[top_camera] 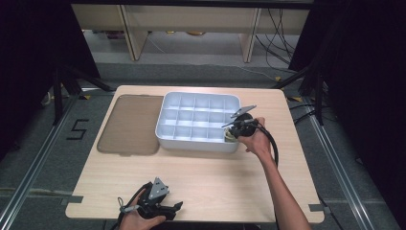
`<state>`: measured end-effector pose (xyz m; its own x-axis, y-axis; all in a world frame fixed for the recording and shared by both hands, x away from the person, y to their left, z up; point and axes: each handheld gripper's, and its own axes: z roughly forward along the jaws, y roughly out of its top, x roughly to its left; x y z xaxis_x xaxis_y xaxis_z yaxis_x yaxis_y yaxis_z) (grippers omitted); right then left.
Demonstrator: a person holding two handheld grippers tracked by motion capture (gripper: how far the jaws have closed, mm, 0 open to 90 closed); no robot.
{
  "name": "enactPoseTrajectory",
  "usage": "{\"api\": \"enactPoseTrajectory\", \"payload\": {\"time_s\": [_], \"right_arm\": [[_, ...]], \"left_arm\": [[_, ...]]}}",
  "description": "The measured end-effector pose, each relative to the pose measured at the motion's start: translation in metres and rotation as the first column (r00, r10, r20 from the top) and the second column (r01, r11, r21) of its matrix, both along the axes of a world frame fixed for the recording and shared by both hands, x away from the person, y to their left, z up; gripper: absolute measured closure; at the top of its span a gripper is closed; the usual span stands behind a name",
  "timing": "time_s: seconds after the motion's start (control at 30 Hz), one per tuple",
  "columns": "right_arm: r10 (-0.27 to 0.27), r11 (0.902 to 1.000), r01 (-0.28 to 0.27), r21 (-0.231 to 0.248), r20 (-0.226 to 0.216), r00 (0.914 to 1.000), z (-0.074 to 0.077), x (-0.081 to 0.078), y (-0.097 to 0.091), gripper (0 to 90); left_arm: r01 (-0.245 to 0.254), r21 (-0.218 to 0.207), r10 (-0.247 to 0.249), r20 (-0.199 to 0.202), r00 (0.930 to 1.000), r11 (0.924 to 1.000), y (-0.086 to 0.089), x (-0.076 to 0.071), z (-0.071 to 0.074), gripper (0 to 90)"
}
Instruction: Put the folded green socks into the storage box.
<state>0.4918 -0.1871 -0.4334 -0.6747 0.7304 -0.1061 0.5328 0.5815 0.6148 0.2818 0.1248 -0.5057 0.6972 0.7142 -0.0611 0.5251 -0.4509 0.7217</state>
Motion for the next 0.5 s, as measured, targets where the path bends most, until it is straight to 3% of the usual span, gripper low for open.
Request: {"api": "enactPoseTrajectory", "payload": {"time_s": [0.1,0.17,0.2,0.23,0.27,0.37,0.4,0.5], "right_arm": [[-0.008,0.9995,0.007,0.029,0.019,0.9998,0.008,-0.004,-0.005,80.5],[-0.015,0.9973,0.013,0.073,0.026,0.9995,0.012,-0.007,-0.007,80.3],[-0.014,0.9956,0.013,0.093,0.017,0.9998,0.015,-0.008,-0.008,80.2],[-0.012,0.995,0.008,0.1,0.036,0.9993,0.017,-0.01,-0.01,80.1],[0.0,0.9951,-0.005,0.099,0.05,0.9987,0.019,-0.01,-0.012,80.0],[0.004,0.9937,-0.01,0.111,0.054,0.9985,0.024,-0.015,-0.014,79.4],[0.001,0.991,-0.011,0.133,0.082,0.9967,0.025,-0.019,-0.015,79.2],[0.004,0.9888,-0.016,0.148,0.081,0.9967,0.029,-0.024,-0.015,78.5]], "left_arm": [[0.02,0.023,-0.02,0.001,0.9998,0.9995,0.003,0.001,0.002,24.7],[0.006,0.004,-0.006,-0.005,1.0,1.0,0.003,0.001,0.001,24.6],[0.016,0.019,-0.016,0.002,0.9999,0.9997,0.004,0.002,0.002,24.7],[0.003,0.005,-0.003,0.004,1.0,1.0,0.003,0.001,0.001,24.7],[0.014,0.021,-0.014,0.002,0.9999,0.9997,0.004,0.002,0.002,24.6],[0.013,0.018,-0.014,0.002,0.9999,0.9997,0.004,0.001,0.002,24.7],[0.012,0.018,-0.012,0.003,0.9999,0.9998,0.004,0.002,0.002,24.6],[0.016,0.022,-0.016,0.002,0.9999,0.9996,0.004,0.001,0.002,24.7]]}}
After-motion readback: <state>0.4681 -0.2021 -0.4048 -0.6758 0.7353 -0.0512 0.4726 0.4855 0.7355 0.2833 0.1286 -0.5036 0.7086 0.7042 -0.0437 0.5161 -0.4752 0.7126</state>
